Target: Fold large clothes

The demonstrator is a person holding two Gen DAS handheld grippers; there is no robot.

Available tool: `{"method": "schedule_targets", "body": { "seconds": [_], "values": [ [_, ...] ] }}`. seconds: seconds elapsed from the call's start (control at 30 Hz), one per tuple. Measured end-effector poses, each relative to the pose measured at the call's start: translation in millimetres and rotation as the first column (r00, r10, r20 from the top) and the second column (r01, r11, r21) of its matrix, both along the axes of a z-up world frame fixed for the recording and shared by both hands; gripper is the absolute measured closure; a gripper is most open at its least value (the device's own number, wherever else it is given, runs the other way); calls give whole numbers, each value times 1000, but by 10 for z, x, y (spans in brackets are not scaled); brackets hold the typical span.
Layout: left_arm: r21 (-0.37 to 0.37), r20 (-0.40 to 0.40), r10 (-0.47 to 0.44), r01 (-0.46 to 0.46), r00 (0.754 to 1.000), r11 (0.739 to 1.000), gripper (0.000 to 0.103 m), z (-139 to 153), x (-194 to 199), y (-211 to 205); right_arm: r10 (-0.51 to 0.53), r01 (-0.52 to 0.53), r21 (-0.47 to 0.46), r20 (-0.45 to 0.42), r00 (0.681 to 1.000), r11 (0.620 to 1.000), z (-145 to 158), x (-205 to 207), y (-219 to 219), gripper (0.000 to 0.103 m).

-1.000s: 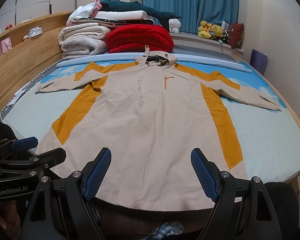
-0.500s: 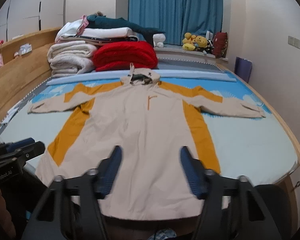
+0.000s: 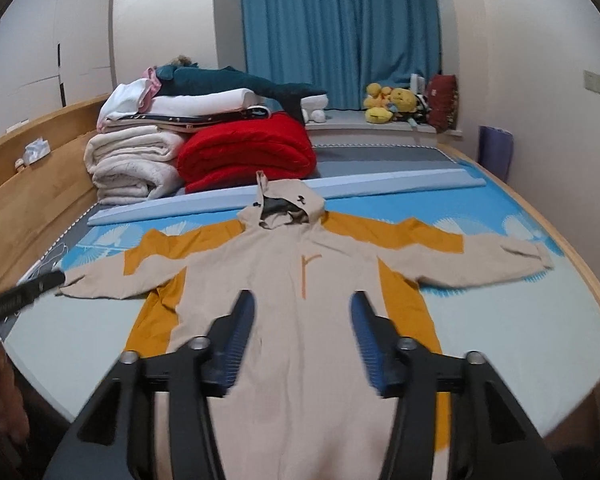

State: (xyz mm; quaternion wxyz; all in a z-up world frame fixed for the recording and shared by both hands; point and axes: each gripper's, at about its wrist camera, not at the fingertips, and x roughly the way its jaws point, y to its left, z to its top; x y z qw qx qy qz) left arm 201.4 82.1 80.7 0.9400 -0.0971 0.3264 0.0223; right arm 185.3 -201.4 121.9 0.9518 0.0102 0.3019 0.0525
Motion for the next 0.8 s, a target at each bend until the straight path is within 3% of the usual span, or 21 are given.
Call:
{"method": "schedule_targets", "body": {
  "seconds": [0.2, 0.27, 0.3, 0.33, 0.4, 0.5, 0.6, 0.67, 0.73, 0.8],
  "values": [
    [52, -87, 103, -99, 991, 994, 89, -361, 908, 724, 60, -60, -8, 4, 998, 998, 8, 773, 140, 47],
    [27, -132, 156, -153, 979, 988, 89, -608, 1175, 1082, 81, -81, -1, 6, 997, 997, 9, 1038, 178, 48],
    [24, -158, 200, -199, 967, 980, 89, -763, 1310, 1293, 88, -88, 0, 8, 996, 996, 3, 1167, 197, 52],
    [31, -170, 229, -227, 958, 973, 89, -859, 1366, 1413, 101, -101, 5, 12, 995, 995, -19, 1332, 225, 69],
    [32, -197, 307, -307, 931, 951, 89, -1172, 1518, 1825, 132, -132, 5, 2, 991, 991, -81, 1582, 284, 91],
    [49, -240, 412, -413, 879, 909, 89, -1534, 1558, 2314, 164, -164, -4, -11, 986, 987, -255, 1924, 380, 90],
    [19, -305, 520, -541, 798, 841, 82, -1913, 1541, 2967, 169, -169, -5, -27, 985, 986, -518, 2114, 451, 88],
    [22, -328, 591, -620, 737, 784, 59, -2052, 1481, 3301, 155, -155, 10, -100, 983, 988, -714, 2261, 485, 85],
    [-24, -349, 656, -706, 669, 707, 49, -2189, 1359, 3672, 195, -189, 55, -145, 970, 980, -828, 2381, 489, 75],
    [-83, -389, 695, -774, 605, 628, 49, -2321, 1220, 3979, 202, -198, 38, -168, 965, 979, -942, 2458, 477, 66]
  ]
}}
